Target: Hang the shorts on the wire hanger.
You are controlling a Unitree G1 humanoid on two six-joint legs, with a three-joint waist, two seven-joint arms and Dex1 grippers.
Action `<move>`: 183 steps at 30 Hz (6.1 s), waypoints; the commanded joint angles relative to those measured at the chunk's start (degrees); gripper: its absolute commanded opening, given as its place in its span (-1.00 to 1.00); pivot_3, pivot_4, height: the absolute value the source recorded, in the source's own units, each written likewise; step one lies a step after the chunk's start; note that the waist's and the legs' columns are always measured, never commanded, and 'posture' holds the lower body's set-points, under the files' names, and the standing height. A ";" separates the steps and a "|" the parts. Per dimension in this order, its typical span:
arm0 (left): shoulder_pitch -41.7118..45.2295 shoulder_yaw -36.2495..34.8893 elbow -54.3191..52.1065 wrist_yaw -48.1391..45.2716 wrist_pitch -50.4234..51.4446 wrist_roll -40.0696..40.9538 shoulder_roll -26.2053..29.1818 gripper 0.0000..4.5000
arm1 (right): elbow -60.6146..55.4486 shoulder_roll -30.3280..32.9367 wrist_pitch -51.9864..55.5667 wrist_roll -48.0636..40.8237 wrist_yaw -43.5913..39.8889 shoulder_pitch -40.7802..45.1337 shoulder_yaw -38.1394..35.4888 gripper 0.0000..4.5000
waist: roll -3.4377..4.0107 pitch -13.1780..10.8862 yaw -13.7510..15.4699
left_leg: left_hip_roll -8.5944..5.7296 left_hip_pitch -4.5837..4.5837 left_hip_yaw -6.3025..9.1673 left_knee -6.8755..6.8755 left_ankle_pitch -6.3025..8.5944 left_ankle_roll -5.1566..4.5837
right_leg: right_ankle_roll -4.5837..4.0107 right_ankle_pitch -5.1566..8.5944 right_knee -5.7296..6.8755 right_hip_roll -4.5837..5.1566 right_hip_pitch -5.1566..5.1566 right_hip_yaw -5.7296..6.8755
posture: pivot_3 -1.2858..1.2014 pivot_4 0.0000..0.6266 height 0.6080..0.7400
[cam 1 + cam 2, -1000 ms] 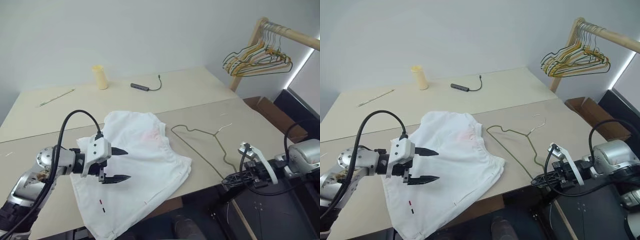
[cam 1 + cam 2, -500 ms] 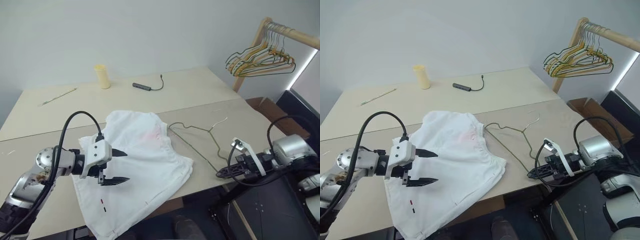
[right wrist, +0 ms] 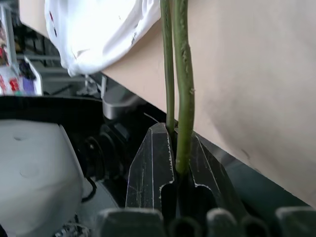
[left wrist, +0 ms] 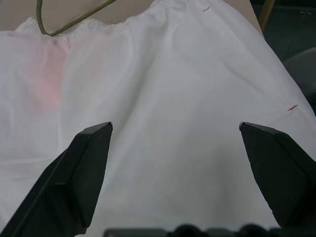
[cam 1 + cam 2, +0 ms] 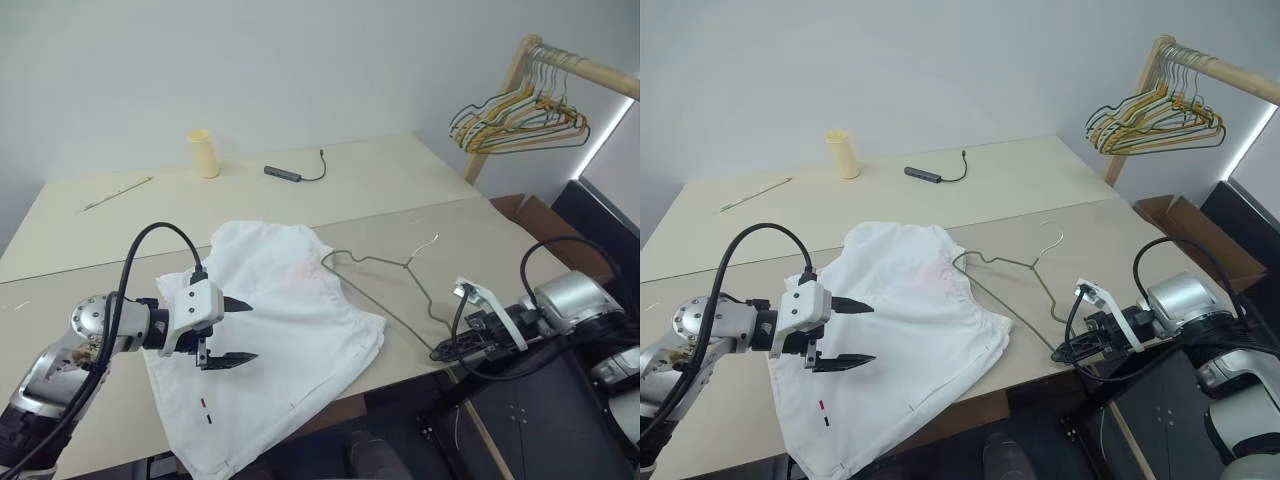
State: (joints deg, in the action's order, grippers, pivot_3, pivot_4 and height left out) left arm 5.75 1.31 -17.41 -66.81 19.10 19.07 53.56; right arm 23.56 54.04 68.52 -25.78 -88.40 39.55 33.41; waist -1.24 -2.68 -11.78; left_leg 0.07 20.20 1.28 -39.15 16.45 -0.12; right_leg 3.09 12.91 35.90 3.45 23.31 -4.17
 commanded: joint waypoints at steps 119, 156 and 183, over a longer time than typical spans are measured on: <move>-9.38 -0.86 -5.58 5.06 -1.73 -5.87 0.38 0.99 | 33.92 -12.17 -21.66 -13.99 -4.10 24.86 28.15 -1.00 | 0.16 0.04 3.69 | -0.07 -0.07 0.12 -0.06 -0.01 0.00 | -0.53 -0.32 0.23 0.06 0.02 0.07 | 0.01 -1.00 1.00; 20.91 -16.77 13.65 7.66 -2.30 7.44 -4.84 0.99 | 21.12 -18.14 -48.11 8.91 -4.09 14.36 -6.47 -1.00 | 0.20 0.09 3.95 | -0.11 0.08 0.16 -0.11 -0.01 0.02 | -0.61 -0.41 0.35 0.10 0.24 0.13 | -0.06 -1.00 1.00; 30.79 -10.10 36.11 -19.89 -12.27 3.19 5.82 0.99 | -3.81 -20.55 -45.95 18.59 4.46 7.23 -8.78 -1.00 | 0.16 0.11 0.83 | -0.14 0.10 0.23 -0.57 0.01 0.00 | -0.47 -0.35 0.75 0.12 0.20 0.14 | -0.05 -1.00 1.00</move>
State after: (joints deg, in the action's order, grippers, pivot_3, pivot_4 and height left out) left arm 35.16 -9.18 18.67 -86.41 8.71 23.72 58.22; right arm 21.81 32.92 24.55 -7.88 -83.65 46.35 24.69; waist -1.09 -2.57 -10.96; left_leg -0.07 20.30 1.50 -39.72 16.46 -0.12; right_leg 2.61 12.56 36.67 3.56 23.51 -4.04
